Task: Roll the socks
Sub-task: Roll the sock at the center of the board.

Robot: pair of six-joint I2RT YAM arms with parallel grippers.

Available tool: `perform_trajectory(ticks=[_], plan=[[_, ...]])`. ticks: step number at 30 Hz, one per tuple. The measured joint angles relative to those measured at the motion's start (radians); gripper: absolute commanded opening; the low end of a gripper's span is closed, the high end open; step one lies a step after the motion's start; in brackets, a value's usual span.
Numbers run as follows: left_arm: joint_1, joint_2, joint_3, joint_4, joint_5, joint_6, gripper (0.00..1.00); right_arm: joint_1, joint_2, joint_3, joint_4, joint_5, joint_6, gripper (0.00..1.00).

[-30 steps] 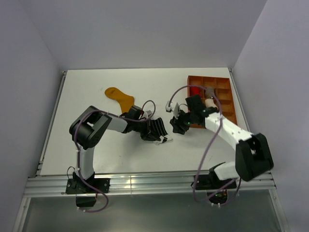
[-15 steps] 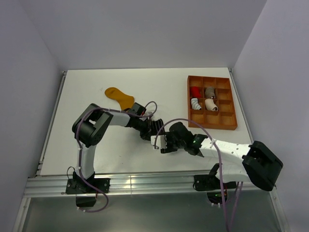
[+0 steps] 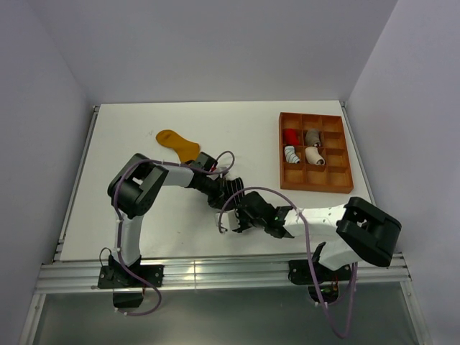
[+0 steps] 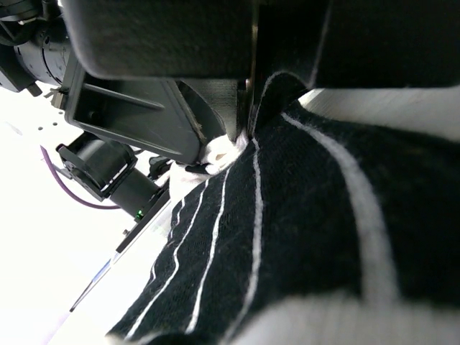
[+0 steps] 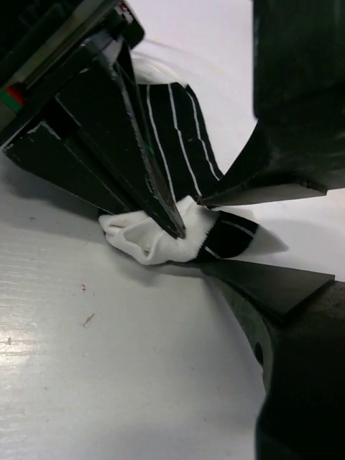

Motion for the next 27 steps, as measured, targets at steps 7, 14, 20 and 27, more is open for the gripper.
perform_trajectory(ticks=[7, 14, 20, 27], plan=[[0.003, 0.000, 0.000, -0.008, 0.010, 0.021, 0.06, 0.002, 0.049, 0.029, 0.009, 0.023, 0.000, 0.26], [0.006, 0.000, 0.000, -0.023, 0.016, 0.049, 0.22, -0.002, 0.064, 0.101, -0.121, -0.018, 0.039, 0.16], [0.018, -0.060, -0.052, 0.006, -0.008, 0.018, 0.39, -0.058, 0.070, 0.218, -0.325, -0.159, 0.072, 0.15], [0.061, -0.209, -0.178, 0.130, -0.164, -0.060, 0.39, -0.175, 0.135, 0.373, -0.564, -0.350, 0.087, 0.15]])
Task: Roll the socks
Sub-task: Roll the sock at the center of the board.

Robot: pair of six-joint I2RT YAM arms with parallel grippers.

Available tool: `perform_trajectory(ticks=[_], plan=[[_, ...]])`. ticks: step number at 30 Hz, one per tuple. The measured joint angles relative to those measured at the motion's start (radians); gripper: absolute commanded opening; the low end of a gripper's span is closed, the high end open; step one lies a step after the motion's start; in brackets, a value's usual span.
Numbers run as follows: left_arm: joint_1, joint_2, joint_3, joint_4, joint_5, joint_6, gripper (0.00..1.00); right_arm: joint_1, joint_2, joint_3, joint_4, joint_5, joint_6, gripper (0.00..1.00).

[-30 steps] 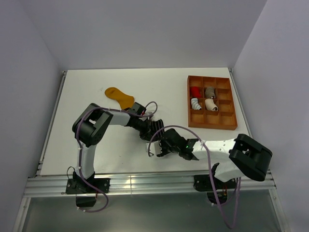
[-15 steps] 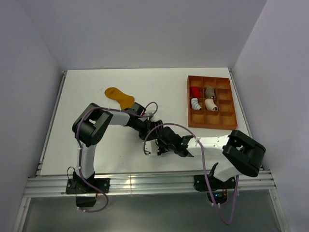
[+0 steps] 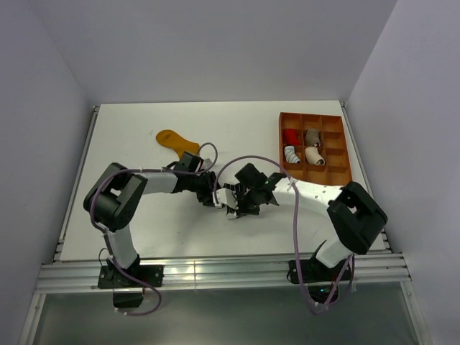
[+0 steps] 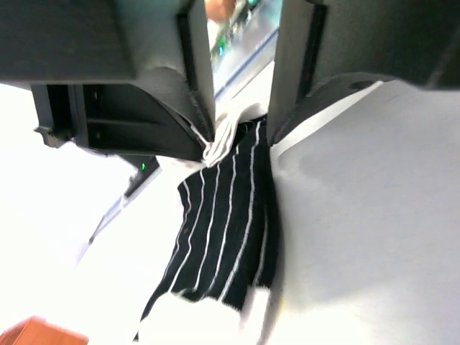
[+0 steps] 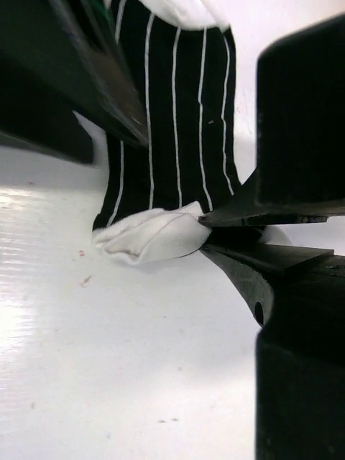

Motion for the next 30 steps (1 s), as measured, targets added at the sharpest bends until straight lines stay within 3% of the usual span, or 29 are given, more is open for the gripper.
perform_trajectory(ticks=[13, 17, 24, 30], plan=[[-0.003, -0.292, -0.295, 0.224, -0.319, -0.164, 0.28, -0.231, 0.381, 0.377, -0.456, -0.314, -0.060, 0.17], [-0.041, -0.406, -0.360, 0.242, -0.466, -0.172, 0.29, -0.300, 0.526, 0.517, -0.614, -0.405, -0.093, 0.18], [-0.246, -0.479, -0.309, 0.240, -0.721, -0.024, 0.36, -0.366, 0.740, 0.708, -0.868, -0.521, -0.155, 0.18], [-0.332, -0.393, -0.221, 0.266, -0.785, 0.177, 0.40, -0.371, 0.790, 0.745, -0.937, -0.539, -0.155, 0.19]])
